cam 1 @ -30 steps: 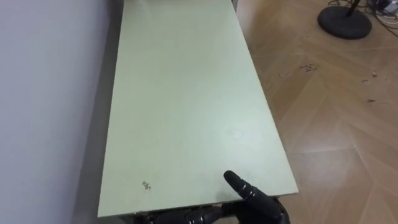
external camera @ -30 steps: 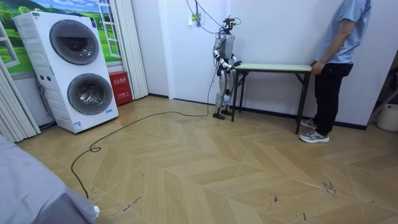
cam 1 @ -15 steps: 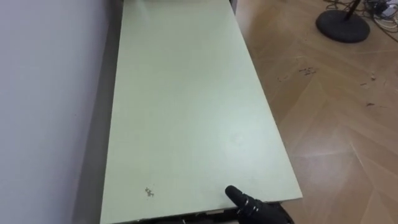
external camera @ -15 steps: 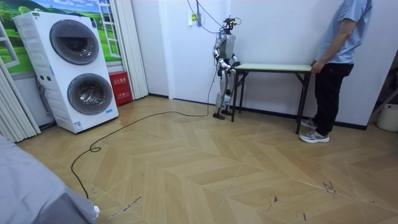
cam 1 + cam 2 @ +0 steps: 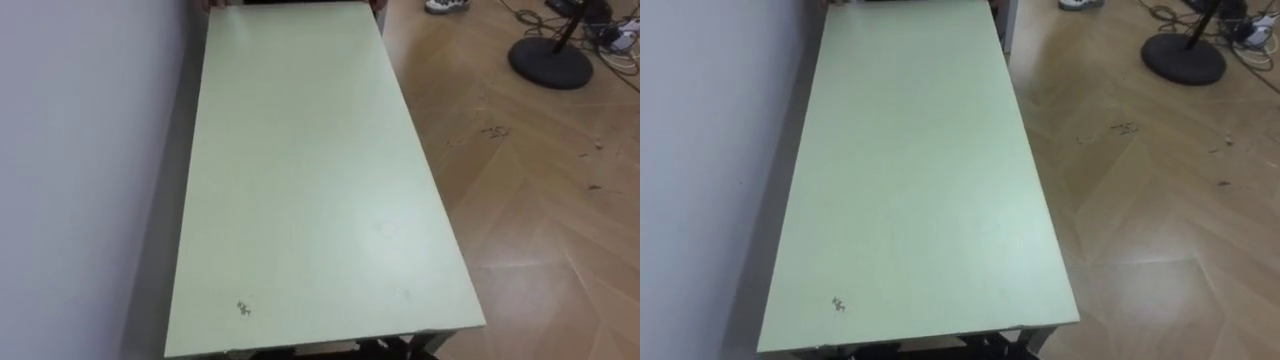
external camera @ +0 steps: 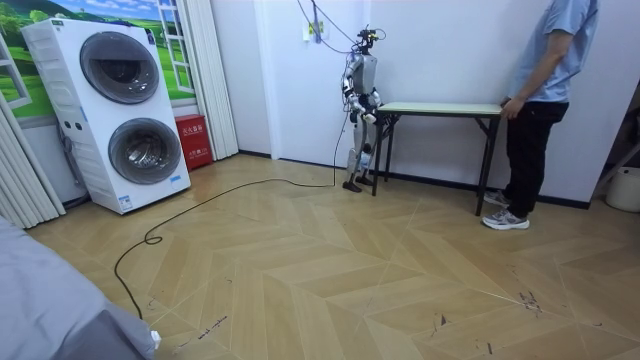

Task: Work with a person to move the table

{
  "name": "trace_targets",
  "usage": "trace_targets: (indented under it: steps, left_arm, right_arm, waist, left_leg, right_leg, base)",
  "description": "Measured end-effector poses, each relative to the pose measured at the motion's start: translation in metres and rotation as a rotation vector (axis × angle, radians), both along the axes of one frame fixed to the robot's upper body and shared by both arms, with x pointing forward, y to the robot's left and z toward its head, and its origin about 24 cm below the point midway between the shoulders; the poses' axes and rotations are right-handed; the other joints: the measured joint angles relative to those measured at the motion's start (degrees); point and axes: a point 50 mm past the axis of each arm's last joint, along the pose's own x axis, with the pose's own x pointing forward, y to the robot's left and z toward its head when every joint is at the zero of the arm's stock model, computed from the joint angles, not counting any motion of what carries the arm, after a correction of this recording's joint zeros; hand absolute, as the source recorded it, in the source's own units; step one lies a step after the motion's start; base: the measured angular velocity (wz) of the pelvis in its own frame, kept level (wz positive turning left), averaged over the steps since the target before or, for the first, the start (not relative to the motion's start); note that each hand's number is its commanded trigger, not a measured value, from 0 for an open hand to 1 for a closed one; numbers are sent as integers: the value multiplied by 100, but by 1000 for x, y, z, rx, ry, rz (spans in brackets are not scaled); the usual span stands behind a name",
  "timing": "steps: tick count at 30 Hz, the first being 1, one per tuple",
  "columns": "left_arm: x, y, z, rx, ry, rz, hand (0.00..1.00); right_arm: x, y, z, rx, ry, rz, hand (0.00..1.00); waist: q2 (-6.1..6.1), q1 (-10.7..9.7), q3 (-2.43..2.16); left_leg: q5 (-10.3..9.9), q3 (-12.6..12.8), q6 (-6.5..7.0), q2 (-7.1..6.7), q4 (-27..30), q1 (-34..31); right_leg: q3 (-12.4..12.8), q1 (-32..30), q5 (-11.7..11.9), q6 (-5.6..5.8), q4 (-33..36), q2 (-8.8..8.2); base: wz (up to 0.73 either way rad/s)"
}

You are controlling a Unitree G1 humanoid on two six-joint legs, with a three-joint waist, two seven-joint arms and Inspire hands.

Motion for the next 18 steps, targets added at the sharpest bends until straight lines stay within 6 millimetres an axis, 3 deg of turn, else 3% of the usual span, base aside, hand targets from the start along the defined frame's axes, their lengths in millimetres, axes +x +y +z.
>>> trace_targets:
  steps: [9,18]
  left_arm:
    - [-14,9,2,-69,-9,130,0]
    - [-24,16,0,-105,-7,212,0]
  right_arm:
    - [-17,-11,-1,-1,24,-43,0]
    - [-27,-19,-3,12,42,-129,0]
  waist:
    - [-1,7,-2]
    - [-21,31,-37]
  left_leg:
    - [-23,43,1,-1,-2,54]
    - [-36,11,-11,-2,4,59]
  right_leg:
    - [-13,-1,-73,-2,112,-28]
    - [-22,20,-84,-9,93,-17]
  base:
    - [-1]
    - [0]
